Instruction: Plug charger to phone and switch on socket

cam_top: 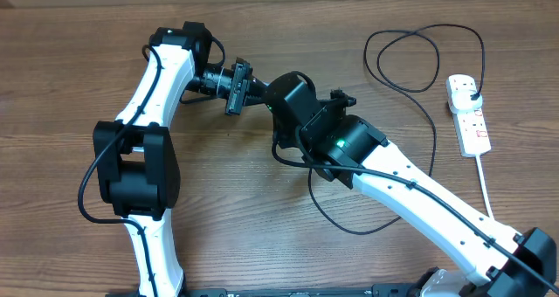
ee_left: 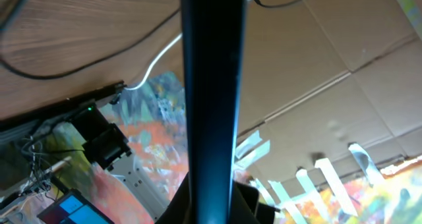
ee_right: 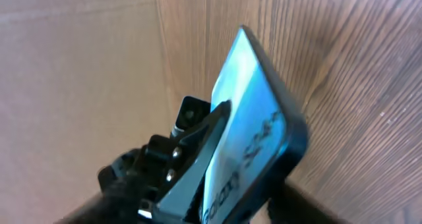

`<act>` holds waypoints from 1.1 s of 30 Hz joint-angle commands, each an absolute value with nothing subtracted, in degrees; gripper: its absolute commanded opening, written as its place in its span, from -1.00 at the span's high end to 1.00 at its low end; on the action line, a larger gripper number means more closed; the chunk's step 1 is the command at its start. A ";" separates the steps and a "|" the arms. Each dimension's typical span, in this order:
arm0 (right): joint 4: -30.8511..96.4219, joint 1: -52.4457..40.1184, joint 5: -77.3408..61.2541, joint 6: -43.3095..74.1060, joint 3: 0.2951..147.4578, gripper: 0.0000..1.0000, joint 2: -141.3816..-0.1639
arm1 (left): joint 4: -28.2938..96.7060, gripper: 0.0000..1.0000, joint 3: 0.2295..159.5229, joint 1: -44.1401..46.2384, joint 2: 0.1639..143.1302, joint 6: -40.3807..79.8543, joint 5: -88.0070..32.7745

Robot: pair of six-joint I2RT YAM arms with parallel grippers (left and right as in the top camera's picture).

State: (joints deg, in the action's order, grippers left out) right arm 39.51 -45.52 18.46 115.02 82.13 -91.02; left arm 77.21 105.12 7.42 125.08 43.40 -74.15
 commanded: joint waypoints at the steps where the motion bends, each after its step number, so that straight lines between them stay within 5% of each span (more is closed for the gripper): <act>1: 39.18 -45.45 19.40 107.13 83.33 -0.64 -88.82 | 76.12 0.92 106.24 7.53 125.34 41.50 -74.30; 7: 43.42 -38.72 13.39 68.90 83.33 -0.98 -85.95 | 73.60 0.92 106.24 7.07 125.34 16.01 -64.36; 13: 64.29 -21.87 5.04 43.44 82.39 -1.00 -85.03 | 80.16 0.92 106.26 5.32 123.81 -5.74 -64.14; 18: 68.16 -17.28 3.68 41.54 78.39 -1.00 -85.06 | 76.44 0.92 106.26 2.57 115.90 -9.45 -60.66; 27: 58.33 -17.93 -8.56 39.22 75.85 -1.00 -85.21 | 76.05 0.91 106.21 4.19 104.22 1.65 -18.72; 33: 64.69 -20.18 -14.85 28.99 82.37 -1.00 -92.97 | 75.79 0.92 106.13 4.21 104.71 4.80 -15.68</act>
State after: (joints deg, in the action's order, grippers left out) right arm 60.25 -19.70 -12.25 34.33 76.82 -87.94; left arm 76.27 105.58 4.14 104.97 2.81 -17.65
